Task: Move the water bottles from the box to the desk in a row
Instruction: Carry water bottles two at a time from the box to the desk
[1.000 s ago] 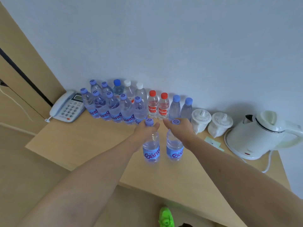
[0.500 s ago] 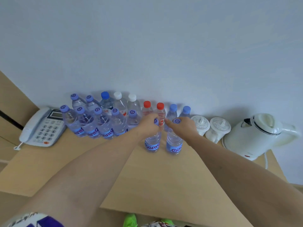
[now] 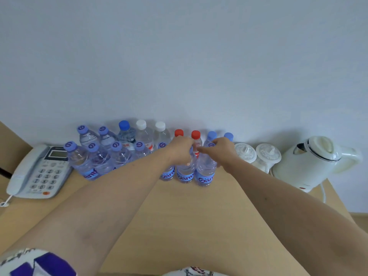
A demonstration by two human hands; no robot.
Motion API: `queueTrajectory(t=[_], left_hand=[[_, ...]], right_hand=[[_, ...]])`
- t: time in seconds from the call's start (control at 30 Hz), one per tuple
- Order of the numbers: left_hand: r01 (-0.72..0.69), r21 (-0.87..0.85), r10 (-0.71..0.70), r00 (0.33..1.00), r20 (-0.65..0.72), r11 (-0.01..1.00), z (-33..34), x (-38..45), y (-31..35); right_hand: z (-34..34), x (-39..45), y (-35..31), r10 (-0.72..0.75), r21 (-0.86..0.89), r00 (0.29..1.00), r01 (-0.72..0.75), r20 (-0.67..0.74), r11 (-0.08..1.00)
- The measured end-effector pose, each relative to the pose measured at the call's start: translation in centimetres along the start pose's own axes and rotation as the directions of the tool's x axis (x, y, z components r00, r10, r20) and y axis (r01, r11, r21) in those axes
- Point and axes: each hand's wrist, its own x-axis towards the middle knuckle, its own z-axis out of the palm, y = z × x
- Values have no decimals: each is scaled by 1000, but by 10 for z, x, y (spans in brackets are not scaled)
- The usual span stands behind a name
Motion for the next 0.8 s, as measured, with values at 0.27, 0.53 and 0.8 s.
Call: queueTrajectory(t=[0.27,0.53,0.8], left_hand=[[4,21,-3,998,-63,1000,-2,-3,-4],[-24,134,44,988,-147,991,5,3,-8],[-18,155,45,985,-167,988,-1,-8,-4]], right_hand=[[12,-5,-6,10,113,996,0,-88,994],[22,-11,-6,13,104,985,5,-170,995],[13,-22,-8,46,133,996,-36,-76,990]])
